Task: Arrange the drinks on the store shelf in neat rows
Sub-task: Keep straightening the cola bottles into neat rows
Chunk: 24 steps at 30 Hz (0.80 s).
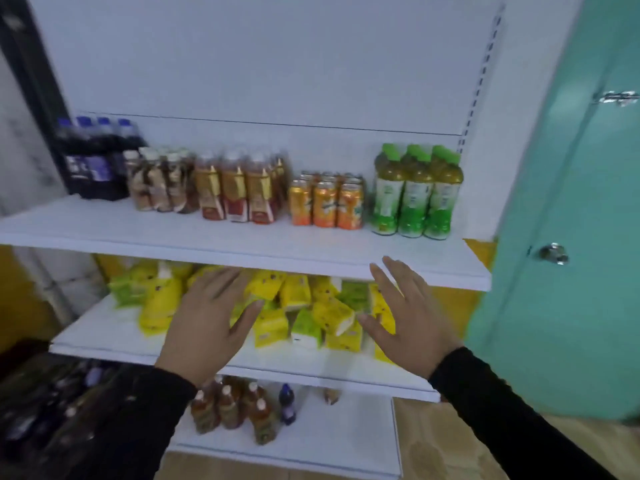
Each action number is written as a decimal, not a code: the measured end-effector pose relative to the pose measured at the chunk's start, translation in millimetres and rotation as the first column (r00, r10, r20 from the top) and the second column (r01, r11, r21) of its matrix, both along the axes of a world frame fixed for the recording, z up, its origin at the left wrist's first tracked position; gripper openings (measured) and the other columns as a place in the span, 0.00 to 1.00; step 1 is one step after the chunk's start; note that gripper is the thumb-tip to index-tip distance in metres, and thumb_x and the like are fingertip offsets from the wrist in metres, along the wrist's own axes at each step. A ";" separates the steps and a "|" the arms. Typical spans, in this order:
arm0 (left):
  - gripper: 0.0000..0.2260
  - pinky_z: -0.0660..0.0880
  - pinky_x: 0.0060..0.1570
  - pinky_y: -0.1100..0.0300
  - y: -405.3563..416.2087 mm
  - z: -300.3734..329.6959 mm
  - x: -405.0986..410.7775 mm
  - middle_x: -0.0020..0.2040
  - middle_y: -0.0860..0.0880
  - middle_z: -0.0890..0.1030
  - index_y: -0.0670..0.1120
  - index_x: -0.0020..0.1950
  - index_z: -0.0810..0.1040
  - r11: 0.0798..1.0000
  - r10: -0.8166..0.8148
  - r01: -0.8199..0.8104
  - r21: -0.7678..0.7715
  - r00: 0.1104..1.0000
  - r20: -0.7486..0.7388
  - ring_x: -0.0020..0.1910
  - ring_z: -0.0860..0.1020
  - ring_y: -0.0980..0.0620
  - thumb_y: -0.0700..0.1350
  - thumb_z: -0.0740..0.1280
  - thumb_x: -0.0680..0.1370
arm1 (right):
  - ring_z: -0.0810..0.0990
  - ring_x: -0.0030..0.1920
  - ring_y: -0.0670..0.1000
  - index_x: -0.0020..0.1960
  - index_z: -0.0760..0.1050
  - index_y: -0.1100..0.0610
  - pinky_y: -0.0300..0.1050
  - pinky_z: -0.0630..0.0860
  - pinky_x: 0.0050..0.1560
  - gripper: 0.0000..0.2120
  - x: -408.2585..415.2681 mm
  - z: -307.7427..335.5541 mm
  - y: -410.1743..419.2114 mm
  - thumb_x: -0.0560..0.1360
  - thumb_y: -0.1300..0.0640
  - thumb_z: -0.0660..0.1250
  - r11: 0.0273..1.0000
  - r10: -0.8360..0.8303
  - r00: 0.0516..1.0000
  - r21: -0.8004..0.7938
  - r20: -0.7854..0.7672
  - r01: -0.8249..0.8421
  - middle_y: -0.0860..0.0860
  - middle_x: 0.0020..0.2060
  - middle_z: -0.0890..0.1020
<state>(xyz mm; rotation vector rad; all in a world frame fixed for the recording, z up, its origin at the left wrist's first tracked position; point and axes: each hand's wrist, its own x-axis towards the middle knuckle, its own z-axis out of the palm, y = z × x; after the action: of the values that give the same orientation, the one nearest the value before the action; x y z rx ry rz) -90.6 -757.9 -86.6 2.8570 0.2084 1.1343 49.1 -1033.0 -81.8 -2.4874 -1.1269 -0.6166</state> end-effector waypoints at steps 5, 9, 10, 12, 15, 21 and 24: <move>0.26 0.71 0.63 0.47 121.3 4.7 -62.8 0.59 0.40 0.82 0.37 0.61 0.81 0.983 0.181 -0.180 0.018 0.983 -0.038 0.61 0.75 0.41 0.58 0.58 0.80 | 0.60 0.77 0.57 0.78 0.59 0.54 0.52 0.57 0.75 0.37 -25.0 -4.2 143.4 0.78 0.31 0.47 0.992 0.117 0.993 -0.032 -0.031 -0.118 0.55 0.77 0.61; 0.27 0.71 0.64 0.48 192.6 13.9 -93.2 0.59 0.40 0.82 0.38 0.62 0.81 0.955 0.296 -0.297 -0.009 0.954 -0.051 0.60 0.78 0.40 0.59 0.58 0.80 | 0.61 0.76 0.57 0.78 0.59 0.55 0.51 0.52 0.74 0.37 -35.6 -1.9 233.5 0.79 0.32 0.45 0.975 0.210 0.977 -0.061 -0.037 -0.212 0.56 0.77 0.62; 0.27 0.71 0.64 0.47 208.9 15.2 -97.2 0.59 0.41 0.82 0.38 0.62 0.81 0.948 0.318 -0.319 -0.013 0.947 -0.053 0.61 0.78 0.40 0.59 0.58 0.80 | 0.63 0.76 0.58 0.78 0.61 0.55 0.52 0.53 0.74 0.37 -36.2 -0.4 254.3 0.79 0.32 0.46 0.971 0.231 0.972 -0.062 -0.036 -0.233 0.56 0.76 0.63; 0.27 0.70 0.66 0.46 239.5 17.4 -101.7 0.60 0.41 0.82 0.39 0.63 0.80 0.934 0.355 -0.356 -0.014 0.933 -0.056 0.61 0.78 0.41 0.59 0.58 0.80 | 0.61 0.76 0.57 0.78 0.60 0.55 0.50 0.52 0.74 0.37 -33.7 1.9 295.5 0.78 0.32 0.46 0.957 0.282 0.958 -0.056 -0.055 -0.285 0.55 0.77 0.62; 0.27 0.68 0.68 0.49 278.4 19.6 -101.2 0.60 0.42 0.82 0.40 0.63 0.81 0.908 0.419 -0.419 0.010 0.906 -0.057 0.62 0.78 0.42 0.60 0.57 0.80 | 0.60 0.75 0.56 0.77 0.61 0.55 0.51 0.54 0.73 0.36 -24.4 4.7 355.8 0.79 0.33 0.48 0.935 0.351 0.935 -0.036 -0.045 -0.352 0.56 0.76 0.64; 0.26 0.64 0.70 0.53 357.3 29.5 -97.6 0.61 0.43 0.82 0.41 0.63 0.81 0.856 0.516 -0.518 0.005 0.853 -0.078 0.62 0.77 0.44 0.59 0.57 0.80 | 0.64 0.74 0.58 0.76 0.64 0.56 0.53 0.57 0.73 0.35 -5.4 17.8 479.7 0.79 0.33 0.48 0.867 0.494 0.868 -0.055 -0.044 -0.496 0.57 0.75 0.66; 0.25 0.62 0.70 0.53 398.3 37.1 -97.4 0.63 0.44 0.81 0.41 0.66 0.79 0.832 0.549 -0.553 -0.039 0.832 -0.084 0.64 0.77 0.44 0.58 0.60 0.80 | 0.58 0.77 0.56 0.78 0.60 0.54 0.46 0.50 0.75 0.36 0.3 29.7 537.5 0.78 0.32 0.48 0.852 0.521 0.853 -0.043 -0.033 -0.522 0.55 0.77 0.62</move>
<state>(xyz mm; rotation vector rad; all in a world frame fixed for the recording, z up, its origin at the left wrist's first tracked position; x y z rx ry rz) -188.0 -359.5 -49.5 2.8538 1.1172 1.0606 49.4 -495.5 -52.1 -2.0677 -1.7358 -0.4018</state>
